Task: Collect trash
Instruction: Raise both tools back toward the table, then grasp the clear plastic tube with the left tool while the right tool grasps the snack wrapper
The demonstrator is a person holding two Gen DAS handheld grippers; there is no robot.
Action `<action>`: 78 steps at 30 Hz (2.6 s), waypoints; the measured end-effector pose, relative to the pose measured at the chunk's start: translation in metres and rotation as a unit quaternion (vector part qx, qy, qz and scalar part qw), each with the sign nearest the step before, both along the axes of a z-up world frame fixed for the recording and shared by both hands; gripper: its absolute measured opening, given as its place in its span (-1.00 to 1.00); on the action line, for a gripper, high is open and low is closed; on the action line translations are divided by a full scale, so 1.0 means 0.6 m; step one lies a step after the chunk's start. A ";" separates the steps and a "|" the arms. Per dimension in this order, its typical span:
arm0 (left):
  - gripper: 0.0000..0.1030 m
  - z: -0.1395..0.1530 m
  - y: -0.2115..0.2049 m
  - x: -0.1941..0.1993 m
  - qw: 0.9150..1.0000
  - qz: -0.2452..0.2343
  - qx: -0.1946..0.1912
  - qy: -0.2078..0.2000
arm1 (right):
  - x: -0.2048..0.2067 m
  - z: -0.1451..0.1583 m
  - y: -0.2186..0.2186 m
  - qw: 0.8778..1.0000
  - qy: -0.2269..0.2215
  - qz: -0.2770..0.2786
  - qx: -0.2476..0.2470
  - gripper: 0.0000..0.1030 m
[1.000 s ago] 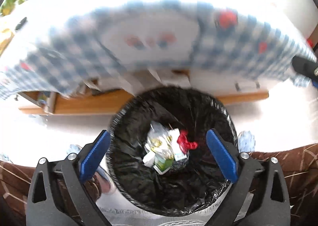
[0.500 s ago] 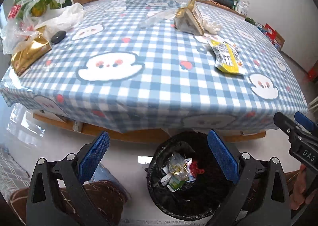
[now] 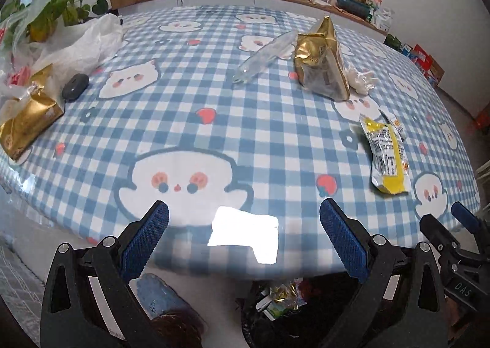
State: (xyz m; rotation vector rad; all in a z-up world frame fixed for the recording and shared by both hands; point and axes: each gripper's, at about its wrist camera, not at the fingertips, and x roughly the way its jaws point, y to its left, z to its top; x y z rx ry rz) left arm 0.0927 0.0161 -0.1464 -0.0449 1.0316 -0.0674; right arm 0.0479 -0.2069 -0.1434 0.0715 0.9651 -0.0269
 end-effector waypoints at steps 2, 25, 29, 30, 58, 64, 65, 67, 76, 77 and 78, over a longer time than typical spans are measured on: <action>0.88 0.007 -0.002 0.026 1.000 -0.002 0.004 -0.004 | 0.021 -0.004 0.002 1.000 0.004 -0.001 -0.005 0.84; 0.86 0.004 -0.014 0.378 1.000 -0.026 0.001 0.017 | 0.184 -0.021 0.013 0.999 0.041 0.002 -0.002 0.84; 0.85 -0.010 -0.024 0.408 0.999 -0.028 0.006 0.022 | 0.189 -0.031 0.011 0.999 0.049 0.000 0.001 0.84; 0.84 -0.014 -0.029 0.414 0.999 -0.031 0.005 0.022 | 0.190 -0.032 0.012 0.999 0.049 0.002 0.001 0.84; -0.50 -0.040 -0.047 0.430 0.998 -0.017 0.026 0.050 | 0.184 -0.047 0.035 0.998 0.062 0.021 -0.003 0.32; -0.51 -0.039 -0.045 0.429 0.998 -0.019 0.017 0.055 | 0.184 -0.046 0.037 0.998 0.057 0.020 -0.011 0.14; -0.51 -0.039 -0.045 0.429 0.998 -0.019 0.016 0.056 | 0.184 -0.045 0.038 0.998 0.056 0.021 -0.013 0.10; -0.51 -0.038 -0.044 0.427 0.998 -0.019 0.013 0.059 | 0.185 -0.044 0.038 0.998 0.054 0.021 -0.013 0.02; -0.51 -0.003 -0.029 0.395 0.999 -0.005 0.009 0.047 | 0.180 -0.025 0.031 0.999 0.038 0.026 -0.004 -0.12; -0.51 0.003 -0.026 0.389 0.999 -0.003 0.006 0.045 | 0.178 -0.022 0.031 0.999 0.036 0.026 -0.003 -0.12; -0.51 0.008 -0.023 0.381 0.999 0.000 0.003 0.044 | 0.177 -0.019 0.030 0.999 0.033 0.026 -0.004 -0.12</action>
